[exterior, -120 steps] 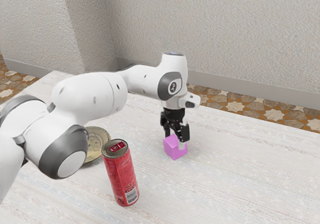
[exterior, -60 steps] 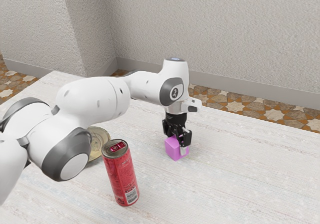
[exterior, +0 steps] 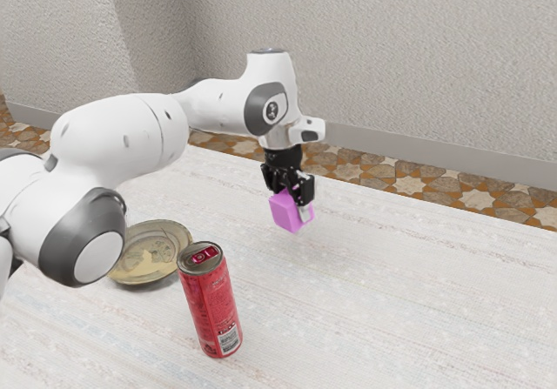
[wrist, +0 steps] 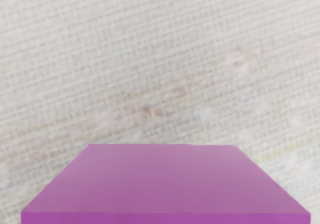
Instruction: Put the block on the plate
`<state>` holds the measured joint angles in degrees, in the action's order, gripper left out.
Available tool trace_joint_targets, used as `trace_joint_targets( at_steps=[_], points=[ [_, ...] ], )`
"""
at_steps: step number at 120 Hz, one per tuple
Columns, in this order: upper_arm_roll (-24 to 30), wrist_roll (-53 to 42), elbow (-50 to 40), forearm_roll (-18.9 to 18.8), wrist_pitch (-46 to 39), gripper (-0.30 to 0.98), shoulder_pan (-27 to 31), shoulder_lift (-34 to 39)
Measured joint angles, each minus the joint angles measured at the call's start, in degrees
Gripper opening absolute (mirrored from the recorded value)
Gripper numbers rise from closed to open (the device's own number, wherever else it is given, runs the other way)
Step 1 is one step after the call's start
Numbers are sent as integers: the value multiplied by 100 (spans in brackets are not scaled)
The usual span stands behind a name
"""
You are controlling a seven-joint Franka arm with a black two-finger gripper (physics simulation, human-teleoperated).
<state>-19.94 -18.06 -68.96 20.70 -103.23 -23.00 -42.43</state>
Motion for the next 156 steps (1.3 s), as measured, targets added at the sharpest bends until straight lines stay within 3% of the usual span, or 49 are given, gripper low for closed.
trace_joint_targets(
  at_steps=[32, 62, 137, 156],
  points=[
    [148, -172, -33, -5, 134, 31, 1119, 50],
    [331, -422, -866, -204, 203, 31, 1911, 657],
    [714, -737, -3450, -871, -553, 31, 2717, 2521],
    [724, -753, -3743, -922, -823, 31, 2883, 2528]
  ],
)
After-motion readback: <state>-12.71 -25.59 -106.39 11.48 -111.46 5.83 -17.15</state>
